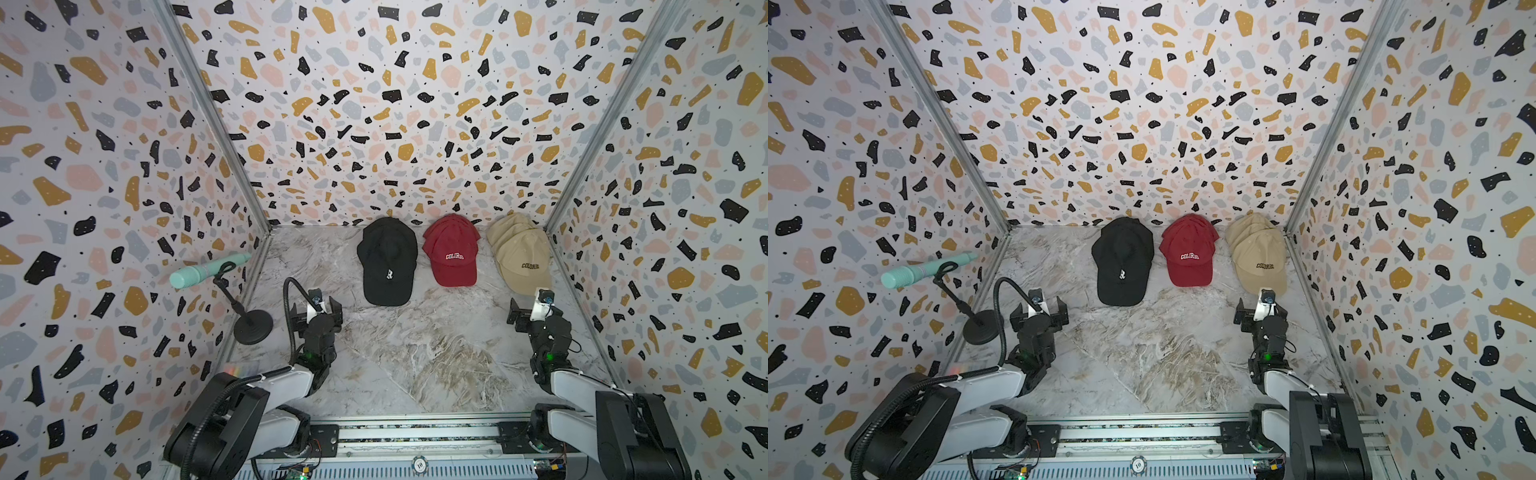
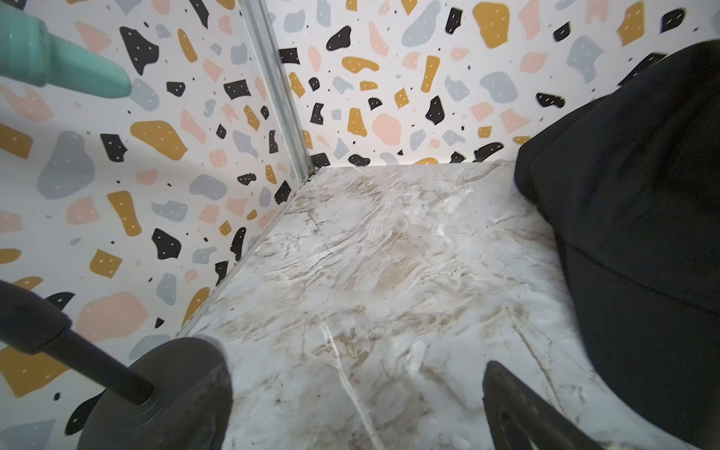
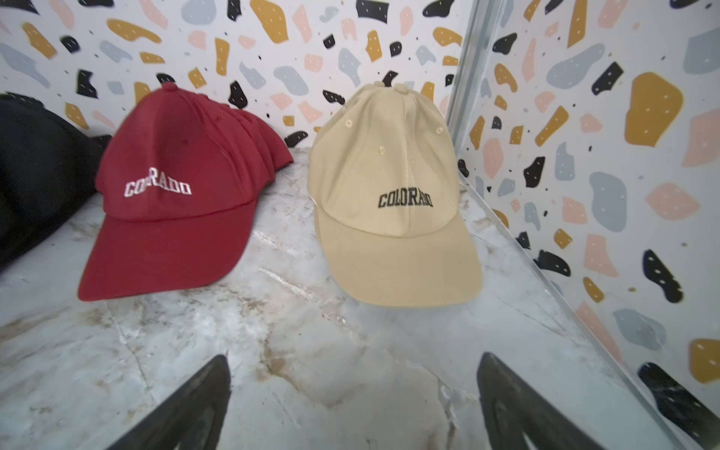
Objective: Stack the baseball caps by color
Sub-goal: Reset both arms
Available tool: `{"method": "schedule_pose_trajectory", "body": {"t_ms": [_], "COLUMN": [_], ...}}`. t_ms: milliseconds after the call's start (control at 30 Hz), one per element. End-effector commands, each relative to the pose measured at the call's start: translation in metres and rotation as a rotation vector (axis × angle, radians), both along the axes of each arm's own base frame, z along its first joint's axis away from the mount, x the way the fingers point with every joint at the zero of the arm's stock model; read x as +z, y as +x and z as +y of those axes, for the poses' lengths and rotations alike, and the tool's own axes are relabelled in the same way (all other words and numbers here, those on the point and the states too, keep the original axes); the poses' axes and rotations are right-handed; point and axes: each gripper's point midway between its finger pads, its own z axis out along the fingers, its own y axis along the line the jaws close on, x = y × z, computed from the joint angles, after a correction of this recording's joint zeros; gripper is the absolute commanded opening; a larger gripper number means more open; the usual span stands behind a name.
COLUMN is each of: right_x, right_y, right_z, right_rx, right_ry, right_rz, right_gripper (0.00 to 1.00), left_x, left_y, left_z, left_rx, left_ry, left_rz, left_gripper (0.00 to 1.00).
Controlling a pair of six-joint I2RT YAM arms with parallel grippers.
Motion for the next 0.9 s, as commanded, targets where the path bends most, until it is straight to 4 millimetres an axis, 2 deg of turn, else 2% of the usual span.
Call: {"method": "schedule_pose_trajectory", "body": {"t_ms": [0,167,267,400,467,567,600,733,867], "right_x": [0.02,0.02,0.014,0.008,0.007,0.003,-0.003,-0.004,-0.006], "right_y": [0.005,0.015,0.02,0.022,0.023,0.029,0.03,0.032,0.035], "right_z": [0.009,0.014,0.015,0.025,0.027,0.037,0.039,0.04,0.04], "right_rx": [0.053,0.083,0.088,0.13,0.132,0.162,0.172,0.186,0.188], "right_ry": [0.035,0.032,0.026,-0.001,-0.007,-0.041,-0.041,-0.04,-0.042], "right_rz": [-0.113,-0.13,-0.125,-0.111,-0.127,-0.109,-0.078,-0.072,-0.06], "right_gripper": [0.99,0.99,0.99,0.99,0.99,0.99,0.99,0.99,0.99], "left_x": [0.015,0.016,0.025,0.023,0.018,0.006,0.001,-0.006,-0.007], "left_y": [0.0,-0.003,-0.01,-0.005,0.0,0.006,0.008,0.021,0.024], "left_z": [-0.002,-0.001,0.014,0.025,0.03,0.028,0.031,0.034,0.035], "left_rx": [-0.034,-0.043,0.02,0.015,0.016,-0.007,0.001,-0.031,-0.046], "left_ry": [-0.024,0.008,0.041,0.023,-0.009,-0.012,-0.021,-0.058,-0.069], "left_rz": [-0.073,-0.073,-0.116,-0.122,-0.127,-0.118,-0.119,-0.067,-0.066], "left_gripper": [1.0,1.0,1.0,1.0,1.0,1.0,1.0,1.0,1.0]}}
